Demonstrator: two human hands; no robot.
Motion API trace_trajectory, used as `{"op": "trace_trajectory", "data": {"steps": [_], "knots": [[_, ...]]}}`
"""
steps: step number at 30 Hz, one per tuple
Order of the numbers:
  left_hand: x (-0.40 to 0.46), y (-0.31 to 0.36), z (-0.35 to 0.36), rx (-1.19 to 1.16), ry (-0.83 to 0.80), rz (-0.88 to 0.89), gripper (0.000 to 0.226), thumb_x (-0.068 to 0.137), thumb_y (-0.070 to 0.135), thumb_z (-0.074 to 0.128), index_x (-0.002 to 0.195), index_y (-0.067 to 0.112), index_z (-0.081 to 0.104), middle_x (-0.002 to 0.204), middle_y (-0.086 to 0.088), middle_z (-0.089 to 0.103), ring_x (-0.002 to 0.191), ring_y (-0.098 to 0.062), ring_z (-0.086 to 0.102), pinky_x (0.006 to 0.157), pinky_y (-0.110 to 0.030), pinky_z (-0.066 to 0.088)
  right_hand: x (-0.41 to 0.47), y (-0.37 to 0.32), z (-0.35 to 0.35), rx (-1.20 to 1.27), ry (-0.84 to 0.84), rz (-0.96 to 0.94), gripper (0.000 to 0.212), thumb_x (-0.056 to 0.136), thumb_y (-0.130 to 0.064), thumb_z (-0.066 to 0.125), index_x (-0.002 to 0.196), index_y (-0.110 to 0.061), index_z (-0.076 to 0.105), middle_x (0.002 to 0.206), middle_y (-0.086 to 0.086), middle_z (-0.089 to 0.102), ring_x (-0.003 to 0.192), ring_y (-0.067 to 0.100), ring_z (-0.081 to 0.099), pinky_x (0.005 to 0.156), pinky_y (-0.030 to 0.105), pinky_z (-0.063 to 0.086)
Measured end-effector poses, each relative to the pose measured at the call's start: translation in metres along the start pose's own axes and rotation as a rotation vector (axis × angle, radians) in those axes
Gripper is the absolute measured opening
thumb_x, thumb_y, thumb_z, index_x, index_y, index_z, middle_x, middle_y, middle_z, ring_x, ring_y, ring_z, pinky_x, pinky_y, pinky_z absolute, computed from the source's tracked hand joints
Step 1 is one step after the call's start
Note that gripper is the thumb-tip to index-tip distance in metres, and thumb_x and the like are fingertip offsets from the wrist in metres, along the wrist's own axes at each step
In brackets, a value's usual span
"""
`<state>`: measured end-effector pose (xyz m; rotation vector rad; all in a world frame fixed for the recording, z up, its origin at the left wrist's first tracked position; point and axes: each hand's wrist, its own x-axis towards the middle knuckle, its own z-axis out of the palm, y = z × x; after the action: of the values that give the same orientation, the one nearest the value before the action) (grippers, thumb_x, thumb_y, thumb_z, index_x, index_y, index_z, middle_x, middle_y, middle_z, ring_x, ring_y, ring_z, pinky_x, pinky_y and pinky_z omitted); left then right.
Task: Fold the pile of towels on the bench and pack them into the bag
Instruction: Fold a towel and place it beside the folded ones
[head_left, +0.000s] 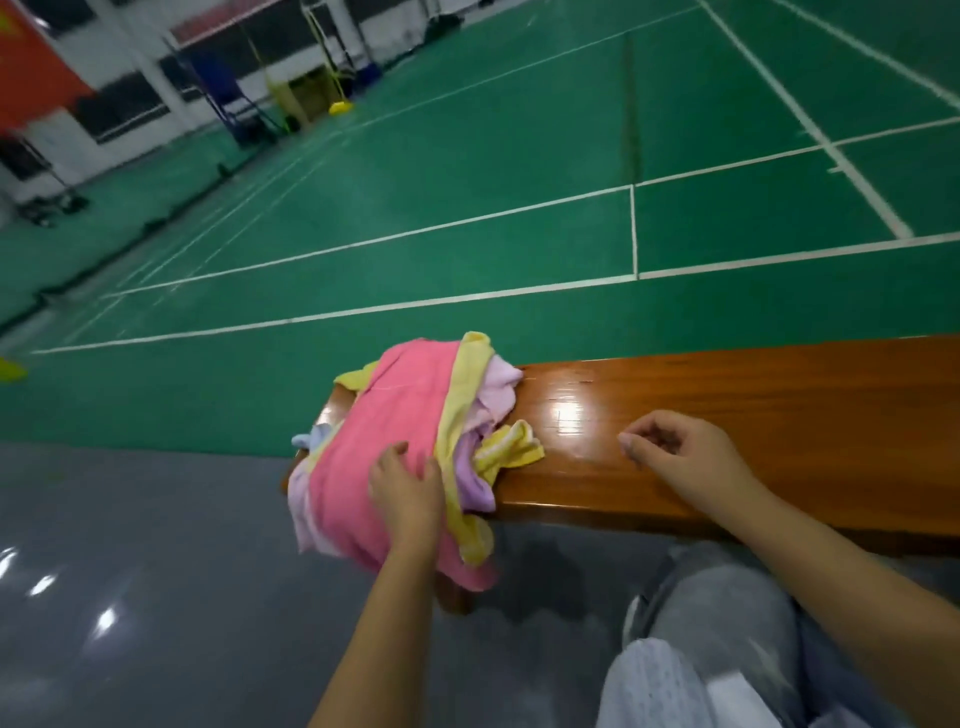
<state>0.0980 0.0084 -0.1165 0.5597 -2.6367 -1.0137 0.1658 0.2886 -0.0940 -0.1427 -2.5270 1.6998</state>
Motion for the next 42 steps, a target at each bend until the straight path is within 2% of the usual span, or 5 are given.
{"op": "trace_trajectory", "data": {"steps": [19, 31, 34, 37, 42], "knots": [[-0.023, 0.085, -0.061, -0.289, -0.005, 0.376, 0.02, 0.099, 0.007, 0.046, 0.082, 0.017, 0.047, 0.078, 0.005, 0.05, 0.069, 0.007, 0.047, 0.063, -0.007, 0.037, 0.005, 0.001, 0.013, 0.167, 0.048, 0.027, 0.013, 0.087, -0.013, 0.067, 0.09, -0.025, 0.063, 0.09, -0.002, 0.066, 0.085, 0.011, 0.062, 0.066, 0.015, 0.046], [-0.091, 0.194, -0.057, -0.902, -0.61, 0.532, 0.01, 0.087, 0.031, 0.056, 0.077, 0.03, 0.059, 0.07, 0.008, 0.05, 0.062, -0.007, 0.043, 0.057, -0.019, 0.039, 0.026, -0.014, -0.06, -0.03, -0.008, -0.216, 0.054, 0.074, -0.032, 0.078, 0.112, -0.056, 0.048, 0.136, -0.016, 0.039, 0.123, -0.005, 0.037, 0.099, 0.015, 0.034], [-0.1, 0.213, -0.058, -1.053, -0.739, 0.454, 0.02, 0.087, 0.023, 0.058, 0.069, 0.03, 0.063, 0.065, 0.005, 0.054, 0.057, -0.006, 0.046, 0.053, -0.017, 0.042, 0.019, -0.003, -0.076, 0.039, -0.017, -0.196, 0.019, 0.066, -0.07, 0.066, 0.083, -0.062, 0.066, 0.12, -0.024, 0.053, 0.106, -0.018, 0.048, 0.093, 0.009, 0.036], [-0.105, 0.228, -0.059, -1.1, -0.741, 0.428, 0.02, 0.086, 0.021, 0.056, 0.068, 0.027, 0.062, 0.061, 0.005, 0.054, 0.054, -0.005, 0.046, 0.05, -0.016, 0.042, 0.013, 0.008, -0.102, 0.258, -0.002, -0.131, 0.015, 0.084, -0.01, 0.068, 0.073, -0.021, 0.069, 0.07, -0.013, 0.068, 0.07, -0.007, 0.058, 0.073, 0.014, 0.045], [-0.091, 0.244, -0.05, -1.04, -0.742, 0.28, 0.015, 0.093, 0.012, 0.05, 0.079, 0.014, 0.052, 0.061, 0.003, 0.056, 0.052, -0.005, 0.049, 0.049, -0.016, 0.046, -0.005, -0.006, -0.163, 0.444, 0.157, -0.025, 0.022, 0.081, -0.032, 0.061, 0.071, -0.012, 0.058, 0.066, 0.006, 0.045, 0.061, 0.014, 0.039, 0.054, 0.026, 0.031]]}}
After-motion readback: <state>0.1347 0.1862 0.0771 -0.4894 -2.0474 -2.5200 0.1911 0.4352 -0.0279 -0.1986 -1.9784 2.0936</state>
